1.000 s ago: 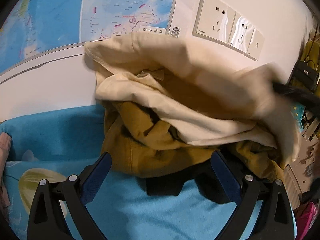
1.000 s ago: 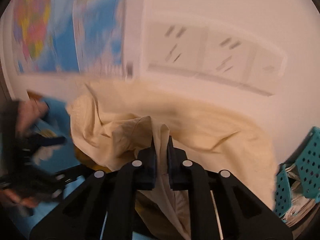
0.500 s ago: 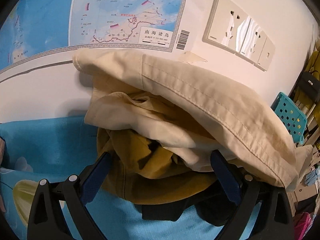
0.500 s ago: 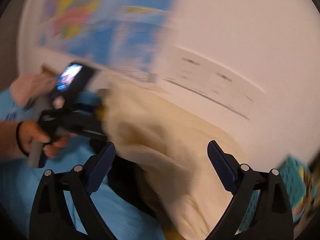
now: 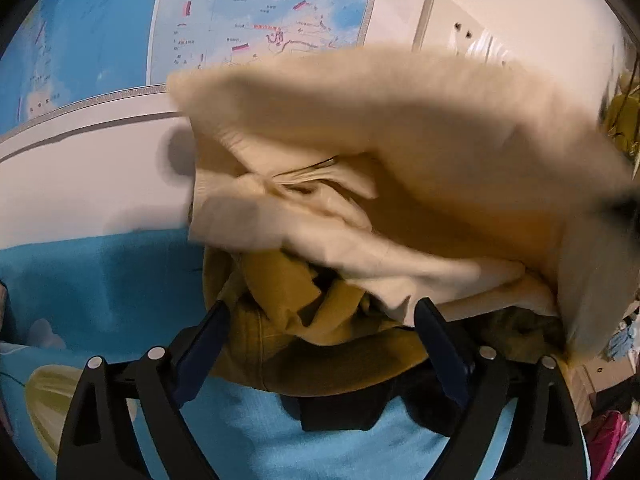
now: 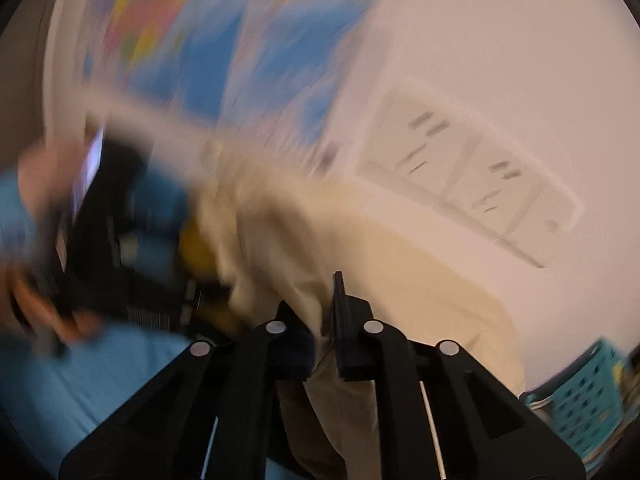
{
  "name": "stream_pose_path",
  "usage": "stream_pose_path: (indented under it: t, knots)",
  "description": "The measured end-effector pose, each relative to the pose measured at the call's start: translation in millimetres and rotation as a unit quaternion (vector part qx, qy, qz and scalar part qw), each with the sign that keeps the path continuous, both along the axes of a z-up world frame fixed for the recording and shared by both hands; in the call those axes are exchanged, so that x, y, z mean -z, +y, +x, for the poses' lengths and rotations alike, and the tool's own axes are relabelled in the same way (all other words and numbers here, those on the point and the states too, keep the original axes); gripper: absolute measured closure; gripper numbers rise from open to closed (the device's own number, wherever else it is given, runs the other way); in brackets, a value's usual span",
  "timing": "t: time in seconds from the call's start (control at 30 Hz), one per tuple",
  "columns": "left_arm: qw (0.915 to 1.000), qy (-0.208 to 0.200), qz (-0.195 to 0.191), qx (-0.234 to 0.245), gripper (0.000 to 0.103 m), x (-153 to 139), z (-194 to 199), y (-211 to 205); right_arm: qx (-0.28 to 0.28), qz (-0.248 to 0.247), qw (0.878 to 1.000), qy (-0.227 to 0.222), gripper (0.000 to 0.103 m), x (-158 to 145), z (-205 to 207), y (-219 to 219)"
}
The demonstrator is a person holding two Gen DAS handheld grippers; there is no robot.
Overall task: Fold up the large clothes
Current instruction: 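Lift the cream shirt high with the right gripper while the left gripper grasps another edge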
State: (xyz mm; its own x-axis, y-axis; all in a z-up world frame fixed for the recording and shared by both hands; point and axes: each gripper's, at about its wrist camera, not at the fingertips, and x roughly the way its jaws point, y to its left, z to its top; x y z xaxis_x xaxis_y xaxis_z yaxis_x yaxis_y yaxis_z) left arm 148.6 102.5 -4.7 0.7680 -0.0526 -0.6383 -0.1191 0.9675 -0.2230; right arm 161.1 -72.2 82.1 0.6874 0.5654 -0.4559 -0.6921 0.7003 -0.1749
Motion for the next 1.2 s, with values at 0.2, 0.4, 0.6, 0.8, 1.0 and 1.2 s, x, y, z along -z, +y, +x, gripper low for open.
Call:
stream_pose_path:
  t: [0.2, 0.4, 0.6, 0.8, 1.0, 1.2]
  knots:
    - [0.9986, -0.045, -0.009, 0.026, 0.007, -9, -13, 1, 0.03, 0.135, 0.99, -0.006, 0.099, -72, -5, -73]
    - [0.996, -0.08, -0.004, 0.038, 0.006, -24, -22, -4, 0.042, 0.192, 0.98, -0.035, 0.099, -142, -21, -117]
    - [0.987, -0.115, 0.086, 0.072, 0.007, -29, -22, -32, 0.043, 0.21, 0.975, -0.061, 0.099, -177, -48, -133]
    - [0.9811, -0.141, 0.029, 0.129, 0.1, -79, -23, -17, 0.059, 0.22, 0.971, -0.073, 0.099, -199, -75, -160]
    - [0.9482, -0.295, -0.01, 0.116, 0.101, -210, -112, 39, 0.04, 0.256, 0.958, -0.126, 0.1, -267, -153, -197]
    - [0.9062, -0.405, 0.01, 0.121, 0.082, -281, -238, 77, 0.01, 0.263, 0.953, -0.152, 0.1, -289, -215, -202]
